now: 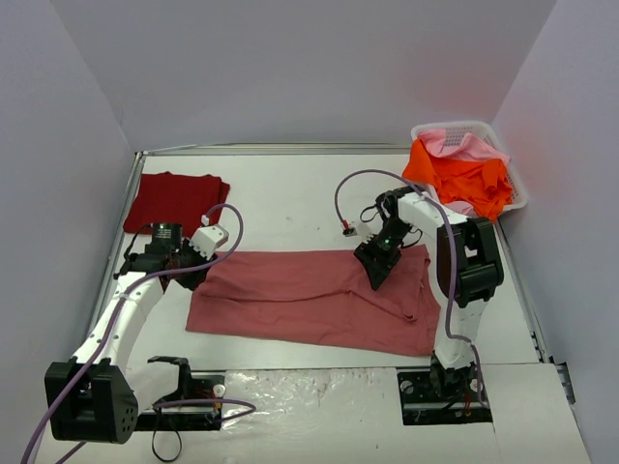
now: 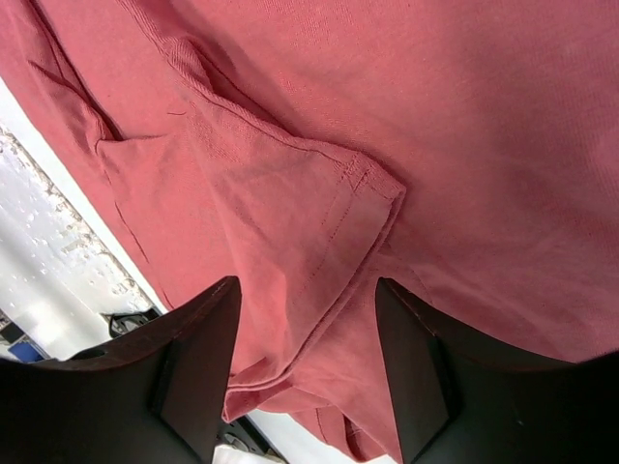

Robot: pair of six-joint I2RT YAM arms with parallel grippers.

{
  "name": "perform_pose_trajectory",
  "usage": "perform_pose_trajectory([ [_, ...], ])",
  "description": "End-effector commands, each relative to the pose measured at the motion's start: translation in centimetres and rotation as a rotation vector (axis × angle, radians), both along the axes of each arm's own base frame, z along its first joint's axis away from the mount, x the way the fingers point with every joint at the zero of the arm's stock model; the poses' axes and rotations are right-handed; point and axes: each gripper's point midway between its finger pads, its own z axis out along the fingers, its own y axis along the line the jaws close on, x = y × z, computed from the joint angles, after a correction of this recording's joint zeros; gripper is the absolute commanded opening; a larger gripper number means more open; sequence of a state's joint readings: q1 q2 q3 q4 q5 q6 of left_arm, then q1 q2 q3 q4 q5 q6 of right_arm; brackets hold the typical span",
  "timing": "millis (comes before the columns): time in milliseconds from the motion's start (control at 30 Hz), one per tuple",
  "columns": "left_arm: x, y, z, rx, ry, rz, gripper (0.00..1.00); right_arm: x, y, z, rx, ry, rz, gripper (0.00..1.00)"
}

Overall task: Fold and stack the t-shirts
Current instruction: Fold the other side of the tshirt into a rectangle

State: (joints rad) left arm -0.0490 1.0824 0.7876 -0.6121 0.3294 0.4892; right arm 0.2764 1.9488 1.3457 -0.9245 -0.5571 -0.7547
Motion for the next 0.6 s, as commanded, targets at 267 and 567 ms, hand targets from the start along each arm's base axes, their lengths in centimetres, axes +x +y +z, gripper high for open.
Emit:
perform_pose_trajectory([
  [267, 0.5, -0.2, 0.9, -0.016, -0.038, -0.015, 0.26, -1.1, -0.5, -0.5, -0.024, 0.060, 0.005, 0.46],
  [567, 0.5, -0.3, 0.9, -0.018, -0.035, -0.016, 0.26, -1.5, -0.6, -1.0, -0.030, 0.080, 0.006, 0.26],
])
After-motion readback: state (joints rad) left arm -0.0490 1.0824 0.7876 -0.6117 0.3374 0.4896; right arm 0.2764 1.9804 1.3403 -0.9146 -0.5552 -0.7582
